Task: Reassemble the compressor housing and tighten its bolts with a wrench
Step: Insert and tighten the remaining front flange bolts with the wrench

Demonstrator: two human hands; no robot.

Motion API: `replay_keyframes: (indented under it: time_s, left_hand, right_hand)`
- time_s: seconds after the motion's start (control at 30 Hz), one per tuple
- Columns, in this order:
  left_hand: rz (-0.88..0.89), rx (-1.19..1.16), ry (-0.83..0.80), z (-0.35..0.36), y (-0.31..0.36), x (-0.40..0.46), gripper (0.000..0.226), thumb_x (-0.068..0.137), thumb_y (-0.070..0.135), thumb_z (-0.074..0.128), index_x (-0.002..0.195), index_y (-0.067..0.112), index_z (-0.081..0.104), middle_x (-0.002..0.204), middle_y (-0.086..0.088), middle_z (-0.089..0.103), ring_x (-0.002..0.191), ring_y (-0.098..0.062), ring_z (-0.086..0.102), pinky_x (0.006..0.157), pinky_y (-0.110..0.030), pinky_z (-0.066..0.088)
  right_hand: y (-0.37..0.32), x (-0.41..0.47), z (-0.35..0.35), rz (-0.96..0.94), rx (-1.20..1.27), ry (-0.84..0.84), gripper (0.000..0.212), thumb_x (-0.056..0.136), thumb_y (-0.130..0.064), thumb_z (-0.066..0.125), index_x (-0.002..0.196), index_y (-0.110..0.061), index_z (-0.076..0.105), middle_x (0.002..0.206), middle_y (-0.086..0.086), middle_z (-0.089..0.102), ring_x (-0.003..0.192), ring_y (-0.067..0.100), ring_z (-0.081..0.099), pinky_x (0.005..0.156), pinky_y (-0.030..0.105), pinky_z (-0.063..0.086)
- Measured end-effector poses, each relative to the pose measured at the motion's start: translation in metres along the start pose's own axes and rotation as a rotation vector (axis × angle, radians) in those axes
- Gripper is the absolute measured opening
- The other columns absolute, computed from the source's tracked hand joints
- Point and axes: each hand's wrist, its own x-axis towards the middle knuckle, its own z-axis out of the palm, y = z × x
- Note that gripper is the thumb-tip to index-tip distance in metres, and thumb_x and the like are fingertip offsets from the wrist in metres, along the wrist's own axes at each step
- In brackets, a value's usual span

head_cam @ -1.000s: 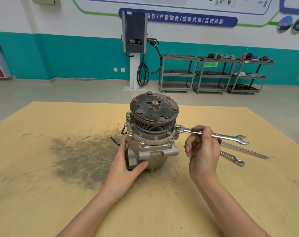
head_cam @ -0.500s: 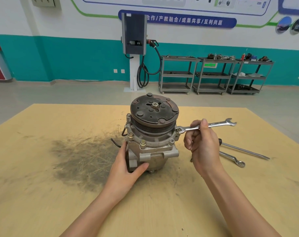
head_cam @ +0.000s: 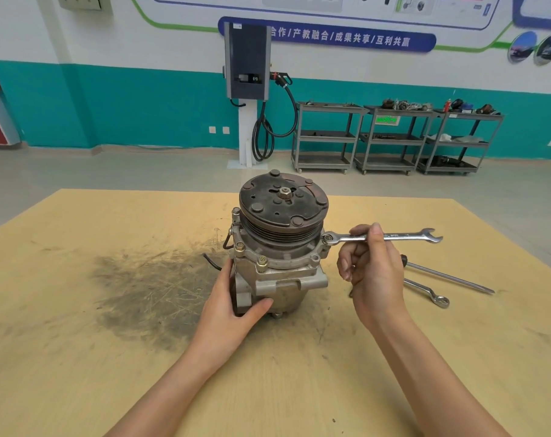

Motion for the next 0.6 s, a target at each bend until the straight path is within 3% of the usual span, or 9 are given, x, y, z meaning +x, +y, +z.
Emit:
replay_keyframes:
  time_s: [0.2, 0.3, 0.4, 0.6]
  left_hand:
    - [0.001, -0.008, -0.002, -0.0001, -0.0006, -0.0001, 0.086, 0.082, 0.034, 0.079, 0.154, 0.027, 0.032, 0.14, 0.019, 0.057, 0.132, -0.002, 0.05, 0.112, -0.029, 0.039]
    - [-0.006, -0.012, -0.005, 0.0004, -0.0011, 0.0006, 0.087, 0.081, 0.036, 0.079, 0.154, 0.027, 0.031, 0.139, 0.02, 0.057, 0.131, 0.0, 0.05, 0.109, -0.024, 0.039]
    - [-0.007, -0.015, -0.005, 0.0007, -0.0033, 0.0011, 0.086, 0.081, 0.035, 0.079, 0.153, 0.029, 0.033, 0.134, 0.026, 0.058, 0.128, 0.005, 0.051, 0.097, -0.006, 0.037]
    - [-0.006, -0.019, -0.001, 0.0009, -0.0044, 0.0017, 0.085, 0.082, 0.034, 0.079, 0.152, 0.033, 0.031, 0.129, 0.036, 0.053, 0.122, 0.017, 0.048, 0.09, 0.004, 0.034]
  right_hand:
    - [-0.0055, 0.0048, -0.0025, 0.087, 0.039, -0.076, 0.035, 0.105, -0.034, 0.031, 0.086, -0.013, 0.052, 0.049, 0.004, 0.051, 0.04, 0.016, 0.042, 0.04, 0.021, 0.033]
    - [-0.0063, 0.0055, -0.0029, 0.107, 0.052, -0.086, 0.034, 0.105, -0.034, 0.031, 0.087, -0.013, 0.052, 0.049, 0.004, 0.051, 0.041, 0.016, 0.042, 0.041, 0.021, 0.033]
    - [-0.0065, 0.0067, -0.0035, 0.129, 0.066, -0.093, 0.034, 0.105, -0.035, 0.032, 0.087, -0.014, 0.052, 0.05, 0.003, 0.051, 0.042, 0.016, 0.043, 0.041, 0.021, 0.034]
    - [-0.0033, 0.008, -0.0022, 0.122, 0.093, -0.094, 0.034, 0.104, -0.036, 0.032, 0.085, -0.015, 0.052, 0.05, 0.002, 0.051, 0.042, 0.014, 0.043, 0.042, 0.02, 0.034]
